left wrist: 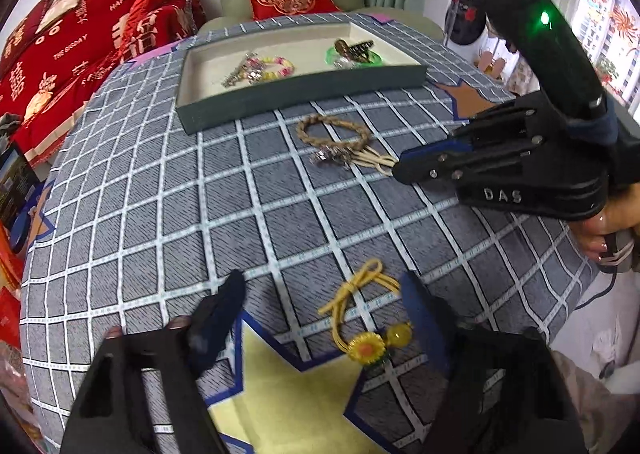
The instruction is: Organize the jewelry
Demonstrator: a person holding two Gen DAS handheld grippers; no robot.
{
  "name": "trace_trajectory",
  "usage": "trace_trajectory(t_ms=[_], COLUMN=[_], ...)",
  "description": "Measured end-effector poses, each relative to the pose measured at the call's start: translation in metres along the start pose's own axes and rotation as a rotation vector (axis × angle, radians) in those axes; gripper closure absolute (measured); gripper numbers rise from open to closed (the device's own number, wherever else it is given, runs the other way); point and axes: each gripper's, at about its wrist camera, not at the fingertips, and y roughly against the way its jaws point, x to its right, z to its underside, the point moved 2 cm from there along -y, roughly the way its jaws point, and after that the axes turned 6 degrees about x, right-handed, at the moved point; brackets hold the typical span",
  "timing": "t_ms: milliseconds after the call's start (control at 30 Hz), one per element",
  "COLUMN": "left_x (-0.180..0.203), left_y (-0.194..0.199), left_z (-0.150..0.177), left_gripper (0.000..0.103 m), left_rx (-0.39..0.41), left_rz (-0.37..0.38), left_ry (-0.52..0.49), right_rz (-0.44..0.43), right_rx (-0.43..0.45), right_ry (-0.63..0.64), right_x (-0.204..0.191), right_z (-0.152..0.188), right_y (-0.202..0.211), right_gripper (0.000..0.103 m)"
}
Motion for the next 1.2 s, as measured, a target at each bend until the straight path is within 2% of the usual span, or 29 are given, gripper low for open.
trace_trajectory(t_ms=[67, 133, 433, 467, 567, 667, 767, 867, 1200], left_x=[0.003, 0.007, 0.013, 0.013, 0.013, 0.015, 0.018, 0.017, -0.006], left_y=[-0.001, -0.002, -0.003, -0.002, -0.001, 0.000, 0.000, 0.001, 0.017], left_z=[0.003, 0.006, 0.015, 0.015, 0.015, 0.014, 0.014, 0.014, 0.002], left_gripper=[0.019, 0.029, 0.030, 0.032, 0.042, 0.059, 0.085, 0.088, 0.088], left_rx=[-0.008, -0.017, -0.040, -0.040, -0.035, -0.028, -0.022, -0.021, 0.022], left_rz=[-0.001, 0.003, 0.001, 0.003, 0.006, 0.010, 0.009, 0.010, 0.048], left_ry=[-0.011, -0.023, -0.040, -0.038, -0.042, -0.050, -0.064, -0.047, 0.092], right_rz=[-0.006, -0.006, -0.015, -0.014, -0.013, -0.022, -0.022, -0.023, -0.043], right_rx=[0.001, 0.001, 0.010, 0.012, 0.018, 0.023, 0.026, 0.034, 0.062], right_ry=[-0.023, -0.040, -0.130, -0.137, -0.159, -0.180, -0.191, -0.213, -0.301], right_x=[0.000, 0.000, 0.001, 0.001, 0.001, 0.000, 0.000, 0.001, 0.012], right_z=[0.003, 0.005, 0.016, 0.017, 0.019, 0.022, 0.023, 0.025, 0.028], right_y=[0.003, 0.005, 0.016, 0.017, 0.021, 0.024, 0.025, 0.028, 0.042], right_gripper=[0.094, 0.094, 0.094, 0.094, 0.094, 0.094, 0.094, 0.094, 0.094])
